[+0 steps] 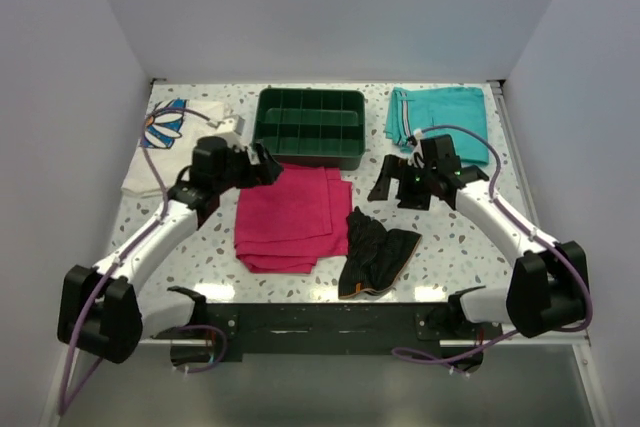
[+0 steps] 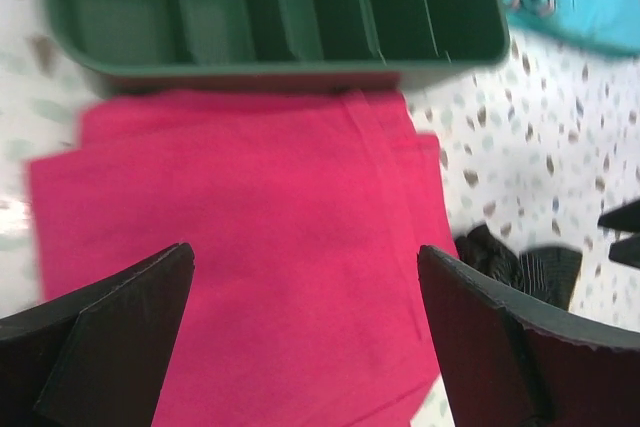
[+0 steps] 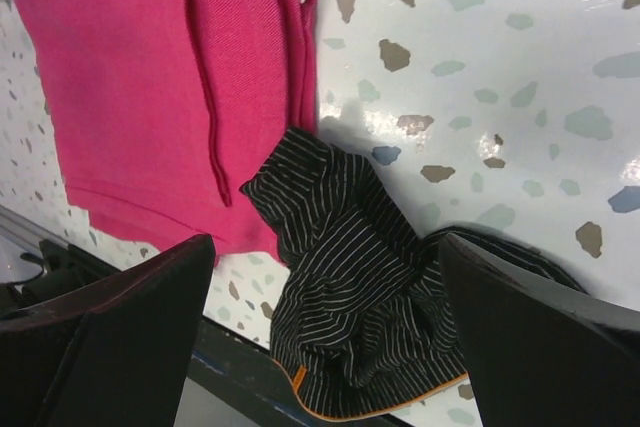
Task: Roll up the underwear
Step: Move the underwear to the center of the board.
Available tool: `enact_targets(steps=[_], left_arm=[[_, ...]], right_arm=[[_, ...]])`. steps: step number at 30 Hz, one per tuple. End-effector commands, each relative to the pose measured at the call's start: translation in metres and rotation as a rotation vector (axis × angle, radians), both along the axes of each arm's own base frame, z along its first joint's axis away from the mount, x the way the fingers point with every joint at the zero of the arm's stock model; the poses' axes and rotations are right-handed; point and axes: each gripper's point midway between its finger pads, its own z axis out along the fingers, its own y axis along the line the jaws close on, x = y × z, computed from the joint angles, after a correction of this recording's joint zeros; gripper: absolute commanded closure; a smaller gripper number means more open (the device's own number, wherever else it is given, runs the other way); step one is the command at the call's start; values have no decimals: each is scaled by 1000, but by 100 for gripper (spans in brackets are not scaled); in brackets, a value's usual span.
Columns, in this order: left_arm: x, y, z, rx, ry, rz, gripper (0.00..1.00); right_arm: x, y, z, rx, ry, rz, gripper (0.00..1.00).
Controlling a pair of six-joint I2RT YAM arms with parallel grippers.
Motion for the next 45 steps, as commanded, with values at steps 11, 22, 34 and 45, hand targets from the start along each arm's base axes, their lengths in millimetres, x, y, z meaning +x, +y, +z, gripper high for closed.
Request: enact_targets(steps=[11, 22, 34, 45], left_arm=[[-52, -98, -57, 44, 137, -180, 0], [-89, -59, -151, 150, 416, 7, 0], [-142, 9, -174, 197, 560, 265, 0], [-115, 24, -94, 39, 339, 342, 0]], right_arm=[[-62, 64, -26, 1, 23, 199, 1], [-61, 45, -73, -146, 143, 130, 1], [-26, -33, -90, -331, 152, -77, 1], [-2, -25, -39, -274, 27, -25, 1]])
